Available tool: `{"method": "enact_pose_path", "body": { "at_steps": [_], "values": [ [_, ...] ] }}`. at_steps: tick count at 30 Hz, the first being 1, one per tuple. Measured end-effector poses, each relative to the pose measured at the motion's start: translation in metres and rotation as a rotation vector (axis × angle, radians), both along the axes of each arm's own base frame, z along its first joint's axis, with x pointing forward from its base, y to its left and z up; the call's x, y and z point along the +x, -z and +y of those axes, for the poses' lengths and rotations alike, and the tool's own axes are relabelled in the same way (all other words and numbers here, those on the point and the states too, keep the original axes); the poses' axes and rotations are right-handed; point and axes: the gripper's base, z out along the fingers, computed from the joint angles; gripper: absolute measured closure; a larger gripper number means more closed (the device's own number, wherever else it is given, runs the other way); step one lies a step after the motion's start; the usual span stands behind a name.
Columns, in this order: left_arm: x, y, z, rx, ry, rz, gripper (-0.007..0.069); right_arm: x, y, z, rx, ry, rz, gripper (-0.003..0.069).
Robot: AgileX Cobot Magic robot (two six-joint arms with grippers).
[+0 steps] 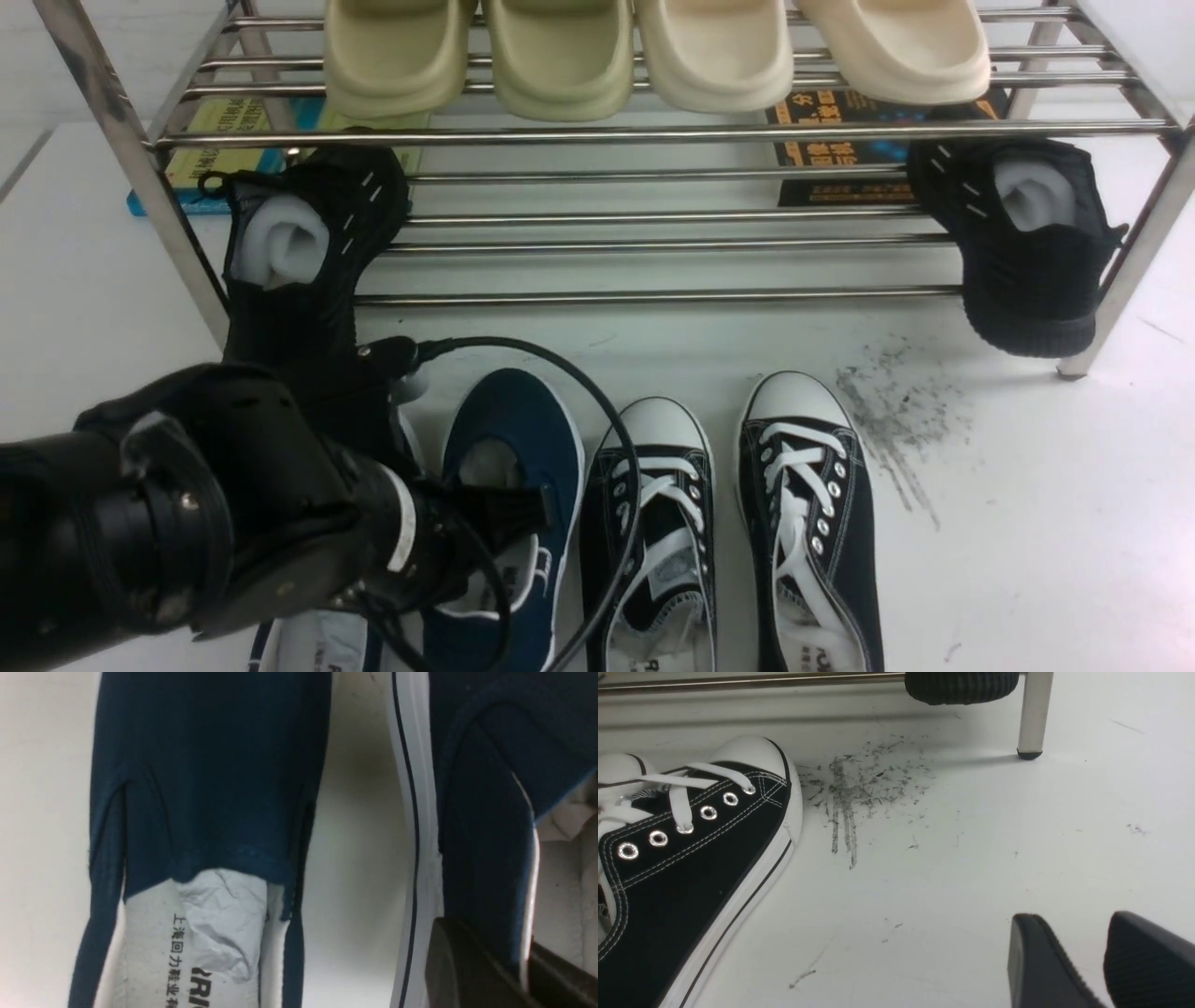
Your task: Take the shoes off the shelf with your hand on the white table.
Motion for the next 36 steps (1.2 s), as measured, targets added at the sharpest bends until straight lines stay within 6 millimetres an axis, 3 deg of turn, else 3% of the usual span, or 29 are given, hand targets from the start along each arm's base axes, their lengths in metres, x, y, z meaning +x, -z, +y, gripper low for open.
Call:
{"method": "enact_pose_path", "body": {
  "at_steps": [7,13,19,24,28,32,36],
  "values": [
    [0.002,0.005,-0.002,0.012,0.0,0.013,0.0491,0.0,0.0,0.0,0.0,0.0,0.0,0.0421],
    [0.002,0.003,-0.002,0.004,0.008,-0.001,0.0319,0.0,0.0,0.0,0.0,0.0,0.0,0.0421],
    [-0.009,-0.025,0.011,-0.014,0.031,-0.066,0.0278,0.0,0.0,0.0,0.0,0.0,0.0,0.0421],
    [-0.028,-0.071,0.035,0.022,0.103,-0.166,0.0317,0.0,0.0,0.0,0.0,0.0,0.0,0.0421],
    [-0.055,-0.108,0.069,0.08,0.161,-0.243,0.0431,0.0,0.0,0.0,0.0,0.0,0.0,0.0421],
    [-0.083,-0.116,0.099,0.135,0.151,-0.195,0.056,0.0,0.0,0.0,0.0,0.0,0.0,0.0421],
    [-0.107,-0.12,0.121,0.097,0.142,-0.201,0.0624,0.0,0.0,0.0,0.0,0.0,0.0,0.0421]
  ]
}}
